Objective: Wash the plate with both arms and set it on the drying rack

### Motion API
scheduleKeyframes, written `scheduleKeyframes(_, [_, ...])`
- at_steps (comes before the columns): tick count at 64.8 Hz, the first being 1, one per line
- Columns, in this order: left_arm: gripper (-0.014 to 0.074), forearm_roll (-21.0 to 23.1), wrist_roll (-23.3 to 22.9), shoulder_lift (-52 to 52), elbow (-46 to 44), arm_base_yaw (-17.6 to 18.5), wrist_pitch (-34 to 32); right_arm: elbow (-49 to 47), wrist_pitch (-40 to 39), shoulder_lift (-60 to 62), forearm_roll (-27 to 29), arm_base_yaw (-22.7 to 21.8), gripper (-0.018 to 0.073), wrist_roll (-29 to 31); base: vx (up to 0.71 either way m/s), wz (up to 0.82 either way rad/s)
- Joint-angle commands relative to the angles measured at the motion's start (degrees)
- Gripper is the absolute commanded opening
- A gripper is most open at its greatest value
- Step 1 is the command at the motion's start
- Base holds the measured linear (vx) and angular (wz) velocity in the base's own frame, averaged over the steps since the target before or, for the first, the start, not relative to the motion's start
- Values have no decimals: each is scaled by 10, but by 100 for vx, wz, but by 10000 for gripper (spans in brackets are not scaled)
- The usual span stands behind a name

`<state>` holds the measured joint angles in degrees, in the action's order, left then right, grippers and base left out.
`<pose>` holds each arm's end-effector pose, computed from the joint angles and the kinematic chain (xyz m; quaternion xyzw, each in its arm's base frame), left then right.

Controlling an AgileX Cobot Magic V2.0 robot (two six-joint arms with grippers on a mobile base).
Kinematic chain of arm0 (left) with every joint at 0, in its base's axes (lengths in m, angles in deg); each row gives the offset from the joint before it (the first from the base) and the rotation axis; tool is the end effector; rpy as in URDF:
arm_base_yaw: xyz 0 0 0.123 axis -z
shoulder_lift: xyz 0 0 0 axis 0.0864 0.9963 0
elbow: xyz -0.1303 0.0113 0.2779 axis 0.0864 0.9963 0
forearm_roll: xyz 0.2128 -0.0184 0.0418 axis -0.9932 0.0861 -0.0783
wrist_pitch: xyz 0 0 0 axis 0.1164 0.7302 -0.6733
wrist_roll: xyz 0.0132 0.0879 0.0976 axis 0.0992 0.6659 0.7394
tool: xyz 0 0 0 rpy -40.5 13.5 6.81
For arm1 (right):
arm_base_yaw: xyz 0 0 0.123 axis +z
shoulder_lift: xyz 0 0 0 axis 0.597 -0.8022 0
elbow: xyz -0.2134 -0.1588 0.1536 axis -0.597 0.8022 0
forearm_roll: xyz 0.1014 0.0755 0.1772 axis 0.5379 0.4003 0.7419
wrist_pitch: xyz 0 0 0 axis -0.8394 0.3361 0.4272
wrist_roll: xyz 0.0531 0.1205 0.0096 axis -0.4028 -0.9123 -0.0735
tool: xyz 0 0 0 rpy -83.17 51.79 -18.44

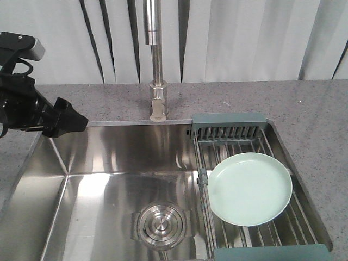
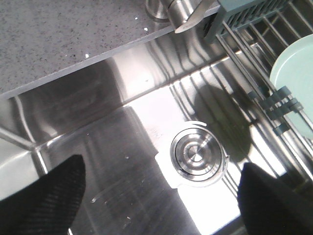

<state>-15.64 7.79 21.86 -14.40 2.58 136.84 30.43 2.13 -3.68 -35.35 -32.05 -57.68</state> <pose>0.2660 -0.0829 0.3458 0.2111 0.9082 -0.1617 0.3233 0.0504 0.0119 0.2866 -0.0734 0.8983 0.0320 0.4320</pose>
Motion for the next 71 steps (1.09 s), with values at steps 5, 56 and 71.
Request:
scheduleKeyframes(5, [589,143,122,27,-34,-40,1,-15,-32,-3,1,-1,263,6,0,0])
scheduleKeyframes(56, [162,468,618,138,-35,-62,80,-15,-32,-3,0,-1,263,6,0,0])
scheduleKeyframes(71, [-9,483,699,163,-37,-35,74,-15,-32,-3,0,-1,263,6,0,0])
